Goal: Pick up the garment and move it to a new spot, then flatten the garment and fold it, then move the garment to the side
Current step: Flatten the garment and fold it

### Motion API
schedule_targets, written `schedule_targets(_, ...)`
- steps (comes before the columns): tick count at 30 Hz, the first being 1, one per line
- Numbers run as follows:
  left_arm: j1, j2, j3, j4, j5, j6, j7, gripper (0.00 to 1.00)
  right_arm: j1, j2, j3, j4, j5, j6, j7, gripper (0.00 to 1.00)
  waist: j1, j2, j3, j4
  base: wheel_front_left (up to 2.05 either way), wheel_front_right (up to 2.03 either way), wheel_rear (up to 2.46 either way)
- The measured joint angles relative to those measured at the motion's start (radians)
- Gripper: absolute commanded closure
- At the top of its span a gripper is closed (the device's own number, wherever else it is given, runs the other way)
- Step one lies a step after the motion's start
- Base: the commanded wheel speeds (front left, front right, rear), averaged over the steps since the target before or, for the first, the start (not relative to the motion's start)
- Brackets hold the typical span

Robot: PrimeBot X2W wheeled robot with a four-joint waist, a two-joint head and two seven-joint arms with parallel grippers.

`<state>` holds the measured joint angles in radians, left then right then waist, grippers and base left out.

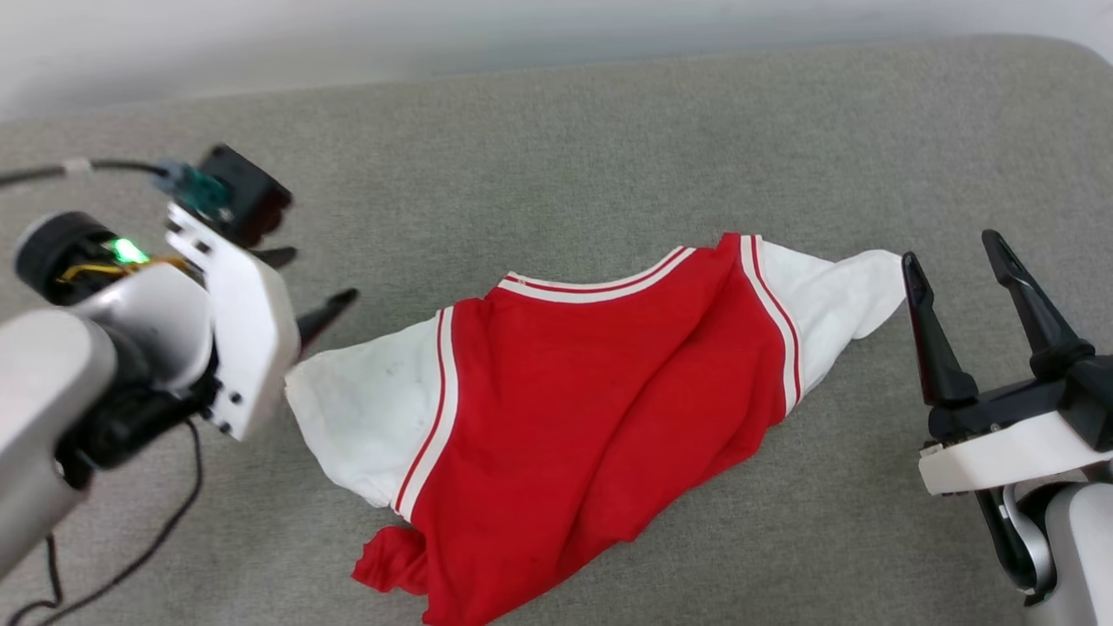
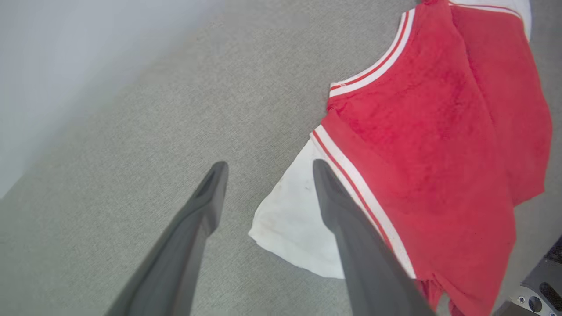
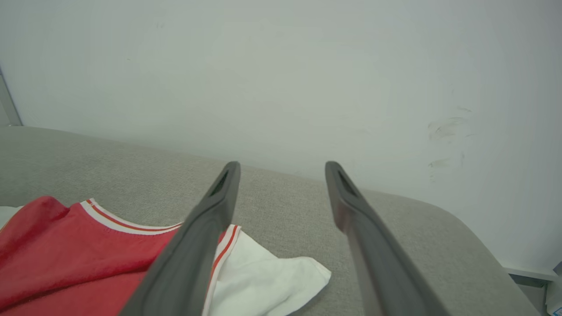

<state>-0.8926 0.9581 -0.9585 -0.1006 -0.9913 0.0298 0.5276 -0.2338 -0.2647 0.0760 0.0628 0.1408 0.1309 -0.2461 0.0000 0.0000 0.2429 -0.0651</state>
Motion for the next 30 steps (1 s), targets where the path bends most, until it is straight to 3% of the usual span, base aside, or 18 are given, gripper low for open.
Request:
schedule_targets(4, -0.032, -0.001, 0.003, 0.089, -0.062, -0.03, 0.084, 0.0, -0.018, 0.001, 0.001, 0.0, -0.002, 0.0, -0.001, 0.0, 0.0, 0.0, 0.029, -0.016, 0.0, 0.0, 0.0)
schedule_targets(11, -0.06, -0.001, -0.057, 0.189, -0.078, -0.07, 0.248, 0.0, -0.043, 0.005, 0.005, 0.002, -0.009, 0.0, -0.008, 0.0, 0.0001, 0.0, 0.081, -0.048, 0.0, 0.0, 0.0)
schedule_targets(22, -0.012, -0.003, -0.126, 0.287, -0.052, -0.098, 0.268, 0.0, -0.067, 0.02, 0.001, 0.017, -0.01, 0.0, -0.013, 0.0, 0.0, 0.0, 0.141, -0.087, 0.0, 0.0, 0.0)
schedule_targets(23, -0.01, -0.011, -0.127, 0.294, -0.053, -0.101, 0.261, 0.24, -0.067, 0.02, -0.001, 0.02, -0.01, 0.0, -0.013, 0.0, 0.0, 0.0, 0.14, -0.086, 0.0, 0.0, 0.0)
schedule_targets(24, -0.009, -0.016, -0.128, 0.299, -0.052, -0.105, 0.249, 0.72, -0.07, 0.02, -0.005, 0.021, -0.011, 0.0, -0.014, 0.0, 0.0, 0.0, 0.138, -0.084, 0.0, 0.0, 0.0)
schedule_targets(25, -0.004, -0.023, -0.128, 0.304, -0.05, -0.107, 0.235, 1.0, -0.074, 0.018, -0.009, 0.021, -0.012, 0.0, -0.014, 0.0, 0.0, 0.0, 0.134, -0.081, 0.0, 0.0, 0.0)
schedule_targets(30, -0.002, -0.049, -0.125, 0.311, -0.031, -0.12, 0.159, 1.0, -0.103, -0.029, -0.036, 0.014, -0.027, 0.0, -0.014, 0.0, 0.0001, 0.0, 0.11, -0.064, 0.0, 0.0, 0.0)
